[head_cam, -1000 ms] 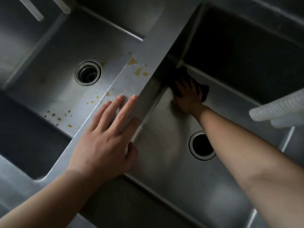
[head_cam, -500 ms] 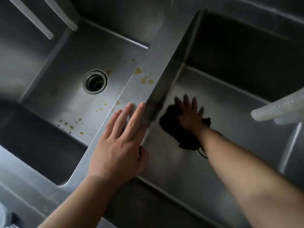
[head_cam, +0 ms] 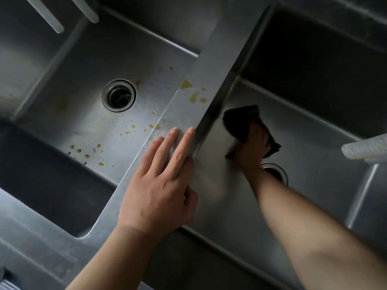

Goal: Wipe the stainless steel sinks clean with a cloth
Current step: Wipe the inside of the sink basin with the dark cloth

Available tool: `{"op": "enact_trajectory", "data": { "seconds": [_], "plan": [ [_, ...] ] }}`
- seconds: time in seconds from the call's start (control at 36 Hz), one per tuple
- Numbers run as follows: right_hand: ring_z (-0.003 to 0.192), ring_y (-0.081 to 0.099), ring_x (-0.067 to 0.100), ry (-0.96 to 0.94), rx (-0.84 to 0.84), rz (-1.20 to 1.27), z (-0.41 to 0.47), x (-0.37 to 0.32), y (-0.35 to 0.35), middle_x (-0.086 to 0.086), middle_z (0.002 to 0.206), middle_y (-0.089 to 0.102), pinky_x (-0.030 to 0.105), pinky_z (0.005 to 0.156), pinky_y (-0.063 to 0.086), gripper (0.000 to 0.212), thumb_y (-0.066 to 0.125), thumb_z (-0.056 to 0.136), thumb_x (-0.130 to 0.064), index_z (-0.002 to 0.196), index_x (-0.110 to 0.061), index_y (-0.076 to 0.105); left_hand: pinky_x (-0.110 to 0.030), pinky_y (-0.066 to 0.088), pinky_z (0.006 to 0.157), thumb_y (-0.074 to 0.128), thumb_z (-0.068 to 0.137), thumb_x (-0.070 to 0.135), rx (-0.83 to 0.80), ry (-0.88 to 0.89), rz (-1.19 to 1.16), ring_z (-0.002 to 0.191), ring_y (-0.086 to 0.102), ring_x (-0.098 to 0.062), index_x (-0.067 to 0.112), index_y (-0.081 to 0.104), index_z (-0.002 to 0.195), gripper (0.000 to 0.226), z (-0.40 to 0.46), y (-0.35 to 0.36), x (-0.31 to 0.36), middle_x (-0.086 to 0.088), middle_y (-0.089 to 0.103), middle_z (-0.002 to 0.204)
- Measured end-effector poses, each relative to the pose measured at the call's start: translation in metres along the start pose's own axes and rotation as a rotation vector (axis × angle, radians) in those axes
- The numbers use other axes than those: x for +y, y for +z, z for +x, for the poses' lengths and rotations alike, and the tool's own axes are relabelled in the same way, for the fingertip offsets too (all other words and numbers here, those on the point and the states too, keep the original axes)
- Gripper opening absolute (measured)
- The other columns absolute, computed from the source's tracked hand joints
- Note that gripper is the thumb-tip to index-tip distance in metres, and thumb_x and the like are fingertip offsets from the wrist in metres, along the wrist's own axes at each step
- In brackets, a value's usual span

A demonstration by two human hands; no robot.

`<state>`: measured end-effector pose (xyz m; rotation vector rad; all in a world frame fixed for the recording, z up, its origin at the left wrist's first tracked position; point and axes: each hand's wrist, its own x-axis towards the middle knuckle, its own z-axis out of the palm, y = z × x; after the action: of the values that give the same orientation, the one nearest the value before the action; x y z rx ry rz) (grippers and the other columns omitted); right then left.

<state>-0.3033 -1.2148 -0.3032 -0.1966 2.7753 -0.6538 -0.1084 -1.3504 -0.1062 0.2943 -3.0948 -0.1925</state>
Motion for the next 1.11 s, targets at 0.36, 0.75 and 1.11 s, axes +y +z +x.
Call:
{"op": "enact_trajectory", "data": {
  "seconds": [0.36,0.75,1.11],
  "plan": [
    [0.151,0.013,0.029,0.018,-0.358,-0.193,0.071,-0.069,-0.007,0.005,0.165,0.011,0.045,0.118,0.016,0.060,0.043,0.104,-0.028,0.157,-0.019,0.019,-0.051,0.027,0.118,0.057,0.072,0.024,-0.005,0.019,-0.007,0.144,0.035,-0.035,0.008,0.071,0.103,0.037,-0.001,0.005,-0.003,-0.010,0.033,0.159],
    [0.124,0.038,0.038,-0.385,-0.720,-0.284,-0.151,-0.031,0.027,0.005,0.150,0.033,0.047,0.091,0.045,0.062,0.059,0.083,-0.018,0.143,-0.032,0.047,-0.050,0.026,0.118,0.050,0.087,0.009,0.036,-0.002,-0.087,0.142,0.037,-0.040,0.004,0.065,0.124,0.040,-0.003,-0.008,-0.001,-0.016,0.041,0.153],
    [0.142,0.018,0.040,-0.634,-1.003,-0.459,-0.204,-0.012,0.028,0.003,0.161,0.017,0.060,0.112,0.027,0.051,0.049,0.100,-0.025,0.149,-0.034,0.040,-0.050,0.023,0.119,0.040,0.089,0.025,-0.001,0.017,0.036,0.145,0.032,-0.039,0.008,0.070,0.113,0.042,-0.005,-0.004,0.002,-0.013,0.035,0.157]
  ]
}}
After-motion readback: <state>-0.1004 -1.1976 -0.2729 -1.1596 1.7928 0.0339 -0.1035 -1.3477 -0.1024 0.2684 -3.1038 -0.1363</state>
